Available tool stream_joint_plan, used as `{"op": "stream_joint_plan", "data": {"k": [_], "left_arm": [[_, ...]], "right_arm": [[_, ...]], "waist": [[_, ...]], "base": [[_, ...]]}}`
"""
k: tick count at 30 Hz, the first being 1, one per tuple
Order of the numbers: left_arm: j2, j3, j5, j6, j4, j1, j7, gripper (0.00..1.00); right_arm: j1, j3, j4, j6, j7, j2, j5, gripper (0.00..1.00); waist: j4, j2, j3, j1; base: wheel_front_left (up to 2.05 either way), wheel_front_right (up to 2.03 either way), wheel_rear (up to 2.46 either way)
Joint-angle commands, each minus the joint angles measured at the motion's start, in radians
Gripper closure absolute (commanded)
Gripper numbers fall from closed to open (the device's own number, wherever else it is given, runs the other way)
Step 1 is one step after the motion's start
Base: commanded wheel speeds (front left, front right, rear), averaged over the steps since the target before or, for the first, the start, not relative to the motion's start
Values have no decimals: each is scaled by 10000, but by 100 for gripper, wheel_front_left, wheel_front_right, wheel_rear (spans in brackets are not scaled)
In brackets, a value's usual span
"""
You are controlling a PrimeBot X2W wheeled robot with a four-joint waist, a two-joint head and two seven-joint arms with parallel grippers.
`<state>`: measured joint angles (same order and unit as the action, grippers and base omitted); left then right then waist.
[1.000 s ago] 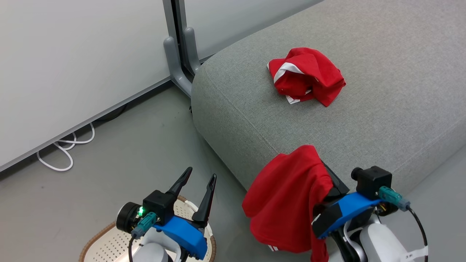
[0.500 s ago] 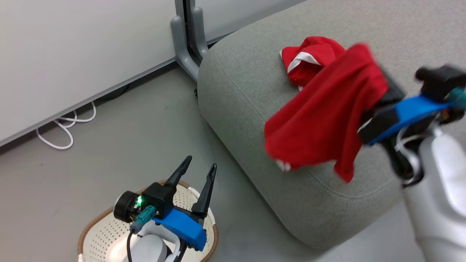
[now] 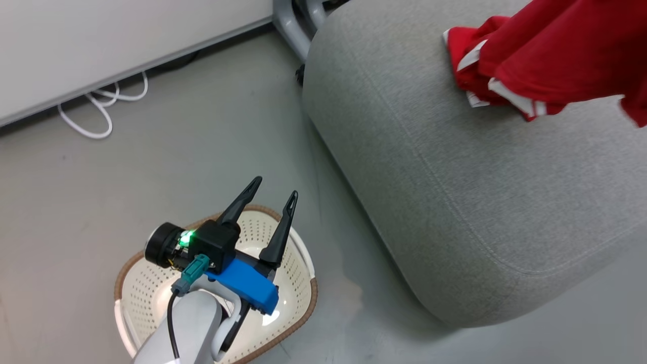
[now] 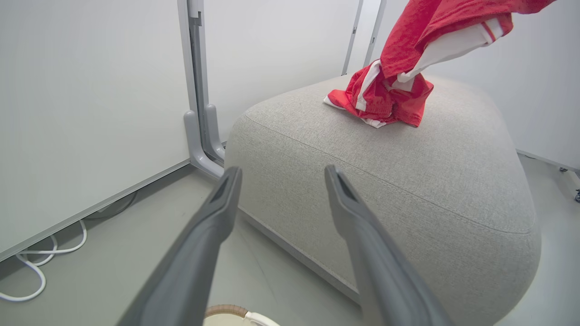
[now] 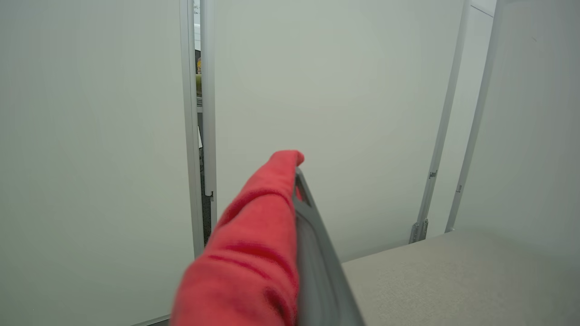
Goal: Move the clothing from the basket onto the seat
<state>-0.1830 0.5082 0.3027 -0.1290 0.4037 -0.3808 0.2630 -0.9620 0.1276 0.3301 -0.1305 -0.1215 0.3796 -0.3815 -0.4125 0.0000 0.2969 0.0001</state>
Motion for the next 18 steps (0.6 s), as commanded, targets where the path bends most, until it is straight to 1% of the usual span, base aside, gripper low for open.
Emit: {"op": "stream_joint_plan", "data": {"k": [1, 5, 9, 13, 15, 18], "left_arm": [[-88, 66, -43, -24, -69, -180, 26, 0], [-368, 118, -117, -24, -275, -571, 26, 0], [-650, 68, -214, -24, -510, -907, 26, 0], [-855, 46, -344, -24, -770, -1261, 26, 0], [-885, 105, -427, -24, -867, -1417, 26, 0], [-928, 203, -505, -24, -967, -1680, 26, 0]], "right_arm": [[-196, 89, 66, -5, 49, 94, 105, 100], [-438, 680, 362, -5, 284, 422, 333, 100], [-284, 1170, 816, -3, 640, 490, 429, 100], [20, 1545, 1484, -5, 1117, 462, 332, 100], [204, 1634, 1866, -3, 1356, 623, 450, 100], [415, 1816, 2537, -5, 1681, 665, 581, 100]], "waist": [[355, 0, 446, -1], [605, 0, 1151, -1], [756, 0, 1955, -1], [888, 0, 2716, -1], [989, 0, 3012, -1], [1108, 0, 3416, -1]], "base": [[0, 0, 0], [0, 0, 0], [0, 0, 0], [0, 0, 0], [0, 0, 0], [0, 0, 0]]}}
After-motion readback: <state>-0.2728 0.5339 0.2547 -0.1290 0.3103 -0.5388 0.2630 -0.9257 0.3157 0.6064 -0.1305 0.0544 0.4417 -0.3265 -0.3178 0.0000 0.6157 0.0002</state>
